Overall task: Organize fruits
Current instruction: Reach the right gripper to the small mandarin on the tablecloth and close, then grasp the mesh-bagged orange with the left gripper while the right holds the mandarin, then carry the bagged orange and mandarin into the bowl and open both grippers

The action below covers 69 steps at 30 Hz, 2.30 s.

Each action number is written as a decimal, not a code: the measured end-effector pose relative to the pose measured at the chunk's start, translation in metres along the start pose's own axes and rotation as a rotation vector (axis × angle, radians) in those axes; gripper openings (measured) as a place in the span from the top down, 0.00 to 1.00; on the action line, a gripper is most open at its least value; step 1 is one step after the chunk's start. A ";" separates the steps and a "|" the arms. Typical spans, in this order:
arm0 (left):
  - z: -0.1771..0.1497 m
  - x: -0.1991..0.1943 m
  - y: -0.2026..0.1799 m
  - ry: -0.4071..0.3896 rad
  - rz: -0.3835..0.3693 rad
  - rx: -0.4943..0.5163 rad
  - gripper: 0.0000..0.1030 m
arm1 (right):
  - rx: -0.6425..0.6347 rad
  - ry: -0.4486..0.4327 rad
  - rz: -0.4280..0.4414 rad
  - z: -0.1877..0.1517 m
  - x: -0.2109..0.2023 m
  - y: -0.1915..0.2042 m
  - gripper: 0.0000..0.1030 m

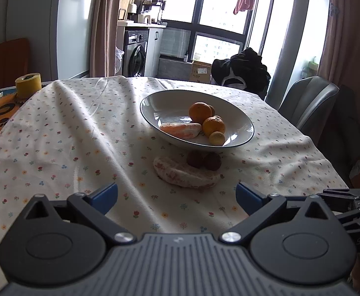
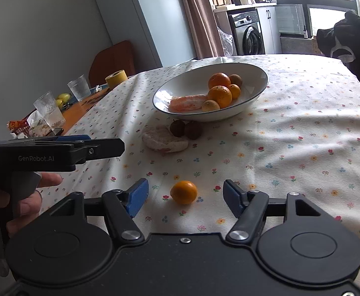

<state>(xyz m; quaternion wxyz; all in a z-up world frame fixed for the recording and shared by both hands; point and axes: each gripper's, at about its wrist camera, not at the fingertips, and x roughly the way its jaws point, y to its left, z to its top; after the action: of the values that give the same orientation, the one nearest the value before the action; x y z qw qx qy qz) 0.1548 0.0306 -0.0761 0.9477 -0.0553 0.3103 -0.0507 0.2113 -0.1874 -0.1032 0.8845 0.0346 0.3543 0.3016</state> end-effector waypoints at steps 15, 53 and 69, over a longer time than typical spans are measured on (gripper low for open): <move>0.008 0.022 -0.002 0.013 0.003 0.038 0.02 | -0.006 0.038 0.029 0.003 0.014 -0.004 0.77; 0.014 0.094 -0.021 0.067 -0.012 0.202 0.13 | 0.078 0.010 -0.020 0.015 0.018 -0.039 0.77; 0.023 0.057 -0.017 0.005 0.001 0.166 0.14 | 0.067 -0.026 -0.023 0.024 0.011 -0.037 0.77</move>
<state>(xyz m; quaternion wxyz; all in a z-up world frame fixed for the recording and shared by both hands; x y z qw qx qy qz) 0.2129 0.0077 -0.0885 0.9483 0.0237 0.3072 -0.0756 0.2517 -0.2077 -0.1022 0.8909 0.0641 0.3529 0.2787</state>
